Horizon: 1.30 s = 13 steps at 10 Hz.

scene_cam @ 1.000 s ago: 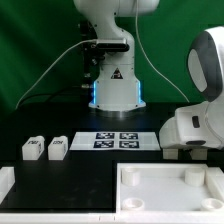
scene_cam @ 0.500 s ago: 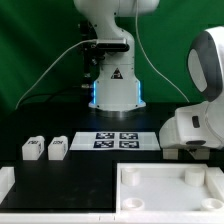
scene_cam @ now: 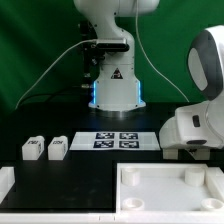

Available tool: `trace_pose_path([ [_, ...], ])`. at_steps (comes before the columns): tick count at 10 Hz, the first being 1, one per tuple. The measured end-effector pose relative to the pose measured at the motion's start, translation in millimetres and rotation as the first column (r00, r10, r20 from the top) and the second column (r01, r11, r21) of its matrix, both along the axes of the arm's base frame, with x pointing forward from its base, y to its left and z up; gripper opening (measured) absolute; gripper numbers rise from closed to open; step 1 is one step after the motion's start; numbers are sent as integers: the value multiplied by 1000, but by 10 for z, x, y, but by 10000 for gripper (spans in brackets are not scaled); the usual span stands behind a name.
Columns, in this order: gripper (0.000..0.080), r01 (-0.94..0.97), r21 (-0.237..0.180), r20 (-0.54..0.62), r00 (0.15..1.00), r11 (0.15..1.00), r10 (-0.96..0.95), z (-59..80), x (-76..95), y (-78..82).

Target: Assemble one leg

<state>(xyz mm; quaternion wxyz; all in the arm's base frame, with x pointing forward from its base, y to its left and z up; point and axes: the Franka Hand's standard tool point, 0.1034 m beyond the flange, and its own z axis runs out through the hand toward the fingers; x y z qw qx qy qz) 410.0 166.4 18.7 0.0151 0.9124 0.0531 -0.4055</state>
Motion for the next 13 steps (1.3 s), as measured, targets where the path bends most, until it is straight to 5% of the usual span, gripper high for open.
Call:
trace_pose_path([
  [2,292,-26,68,79,997,997,21,399,345,-161],
  [3,292,-26,98,185,983,995,8,523,586,-198],
  [5,292,-38,168,473,880,985,-47,987,1037,-398],
  [7,293,-53,156,654,754,986,-62,1323,1151,-383],
  [11,293,-91,170,895,431,981,-115,1253,1200,-439],
  [13,293,-135,158,966,224,978,-125,1243,1566,-560],
])
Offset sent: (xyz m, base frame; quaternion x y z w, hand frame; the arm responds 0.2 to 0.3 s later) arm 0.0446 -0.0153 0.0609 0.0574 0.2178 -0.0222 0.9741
